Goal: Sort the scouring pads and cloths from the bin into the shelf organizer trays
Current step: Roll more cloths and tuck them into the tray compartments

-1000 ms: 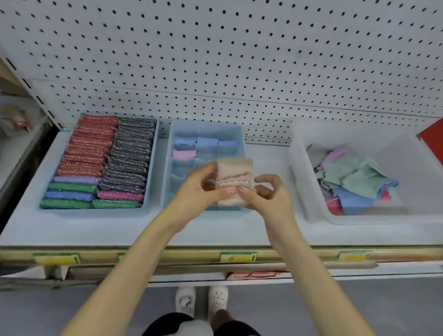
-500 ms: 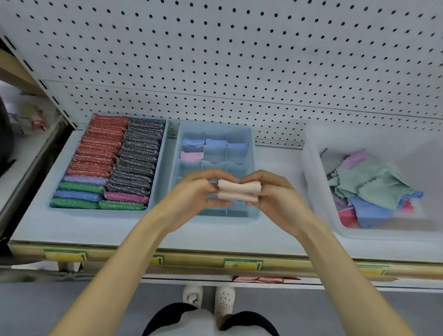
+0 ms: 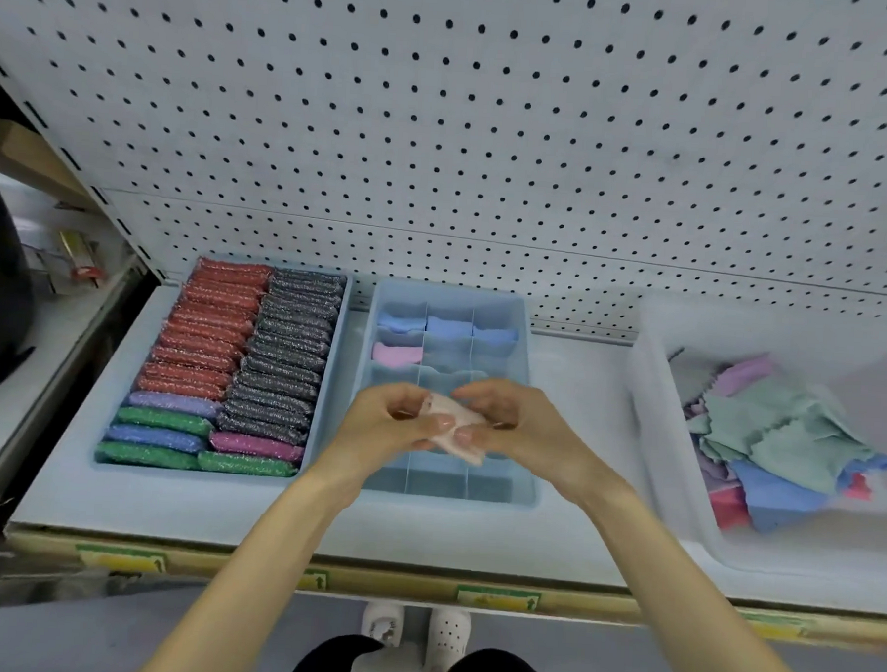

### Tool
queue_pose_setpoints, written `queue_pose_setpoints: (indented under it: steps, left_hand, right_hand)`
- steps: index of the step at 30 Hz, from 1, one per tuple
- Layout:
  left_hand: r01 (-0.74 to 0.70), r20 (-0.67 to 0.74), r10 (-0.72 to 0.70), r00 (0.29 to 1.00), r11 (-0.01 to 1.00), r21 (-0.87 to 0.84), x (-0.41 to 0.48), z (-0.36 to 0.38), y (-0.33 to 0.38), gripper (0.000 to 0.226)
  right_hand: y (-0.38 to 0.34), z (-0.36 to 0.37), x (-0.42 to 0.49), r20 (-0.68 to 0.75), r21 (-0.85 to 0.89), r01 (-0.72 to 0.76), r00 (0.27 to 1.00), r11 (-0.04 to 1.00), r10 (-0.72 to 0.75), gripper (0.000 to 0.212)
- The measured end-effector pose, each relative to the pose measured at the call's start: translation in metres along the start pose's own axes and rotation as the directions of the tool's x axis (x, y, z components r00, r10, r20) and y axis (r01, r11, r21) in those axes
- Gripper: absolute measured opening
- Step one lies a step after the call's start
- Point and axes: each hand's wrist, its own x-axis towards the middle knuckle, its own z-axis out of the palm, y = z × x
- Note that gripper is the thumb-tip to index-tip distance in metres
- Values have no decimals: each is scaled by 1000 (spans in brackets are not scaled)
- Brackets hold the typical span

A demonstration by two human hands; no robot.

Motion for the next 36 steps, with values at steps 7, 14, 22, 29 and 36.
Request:
queue_pose_setpoints:
  steps: [7,14,22,29,36]
  left_hand:
    - [-116,-289,216,933,939,325,31,-39,-21,11]
    - [-201,-122,472,873,576,792,61,-59,-55,42]
    - [-103,-33,474,880,258,961,67,-56,-67,50]
    - [-98,-37,491,871,247,964,67,-55,-67,49]
    - [-122,-48,468,882,325,938,65,-56,-65,49]
  right_hand:
    - [11,-8,70,75,-392,41,997,919,-12,6]
    - [39,-7,141,-262,-836,-112,942,538,-211,26]
    - [41,11,157,-89,-987,-71,989,141,-121,18]
    - [31,-4,153,-63,-890,-119,988,439,141,21]
    - [29,-14,143,-20,-791,-139,979,596,201,26]
